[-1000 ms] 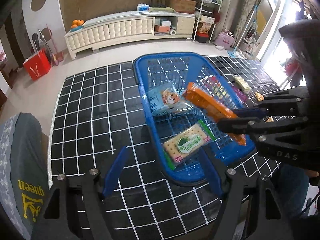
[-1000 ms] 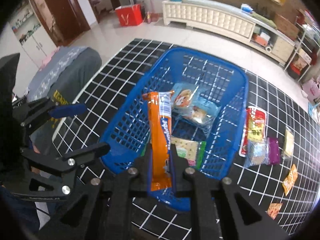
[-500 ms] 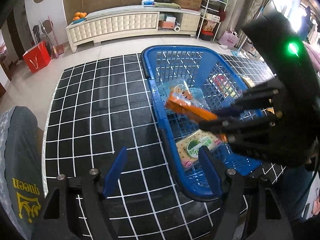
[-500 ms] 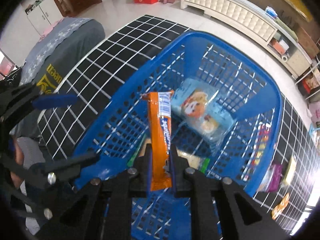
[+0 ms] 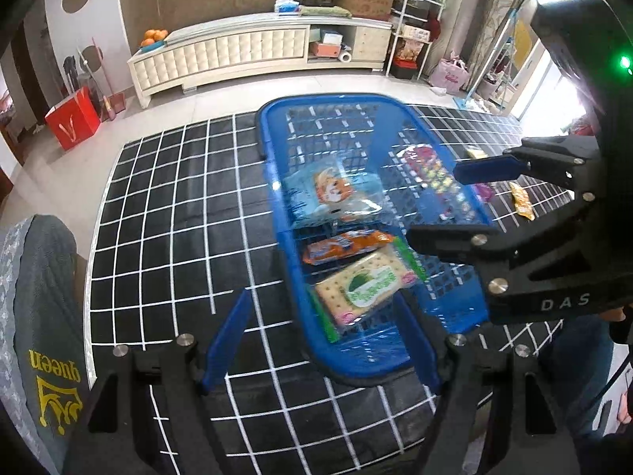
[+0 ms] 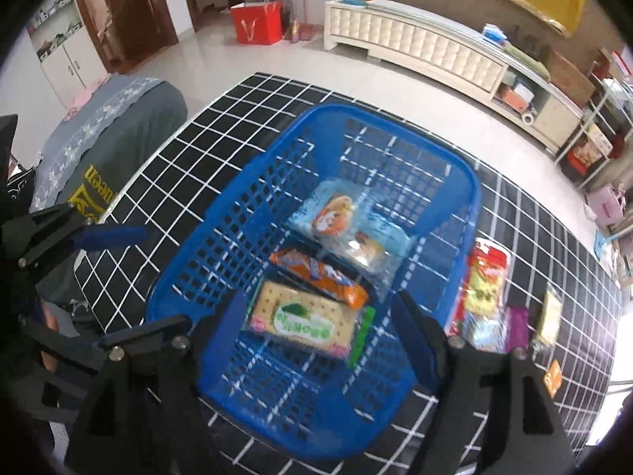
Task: Organize snacks
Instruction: 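Lower the orange snack bar into the blue basket and open the right tool, then grasp the flat orange pouch on the table with the right tool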
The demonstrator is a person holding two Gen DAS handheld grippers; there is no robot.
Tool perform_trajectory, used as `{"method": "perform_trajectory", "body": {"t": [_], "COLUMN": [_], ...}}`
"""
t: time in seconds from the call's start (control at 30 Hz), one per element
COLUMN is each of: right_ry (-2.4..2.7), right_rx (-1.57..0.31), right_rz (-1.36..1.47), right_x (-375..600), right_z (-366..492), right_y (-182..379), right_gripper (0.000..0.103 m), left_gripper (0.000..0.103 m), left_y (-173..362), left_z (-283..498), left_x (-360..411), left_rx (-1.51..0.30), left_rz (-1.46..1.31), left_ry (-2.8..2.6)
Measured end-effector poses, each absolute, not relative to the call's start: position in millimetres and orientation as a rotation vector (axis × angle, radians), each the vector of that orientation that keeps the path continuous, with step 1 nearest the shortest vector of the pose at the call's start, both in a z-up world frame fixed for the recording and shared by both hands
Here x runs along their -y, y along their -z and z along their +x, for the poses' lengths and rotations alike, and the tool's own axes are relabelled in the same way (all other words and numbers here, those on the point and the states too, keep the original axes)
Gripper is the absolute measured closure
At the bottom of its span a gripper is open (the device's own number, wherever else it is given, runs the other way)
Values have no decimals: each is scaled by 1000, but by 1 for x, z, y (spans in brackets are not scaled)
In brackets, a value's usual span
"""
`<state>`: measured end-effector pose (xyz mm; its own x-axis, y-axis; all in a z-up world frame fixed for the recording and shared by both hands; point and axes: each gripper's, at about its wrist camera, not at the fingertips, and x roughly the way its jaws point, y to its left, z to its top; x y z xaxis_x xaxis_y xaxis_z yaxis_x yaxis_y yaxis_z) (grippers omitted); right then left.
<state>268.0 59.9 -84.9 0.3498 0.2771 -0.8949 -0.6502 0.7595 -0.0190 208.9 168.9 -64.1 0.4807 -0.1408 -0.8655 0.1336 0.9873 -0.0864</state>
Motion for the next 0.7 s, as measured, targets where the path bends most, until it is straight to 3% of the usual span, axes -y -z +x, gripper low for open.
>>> {"method": "perform_trajectory", "body": {"t": [0.6,0.7], "right_ry": [-491,-465], "right_rx": [-996,-994], "right_rz": [-260,-233], "right_x": [69,94], "right_z": [244,244], "right_y": [42,39], "right_gripper": [24,24], "left_gripper": [31,21], "left_y": [17,15], "left_z": [208,211], "left_x": [-71,-47], "left_rx": [-988,-981], "left_rz": [74,93], "left_ry": [201,219]}}
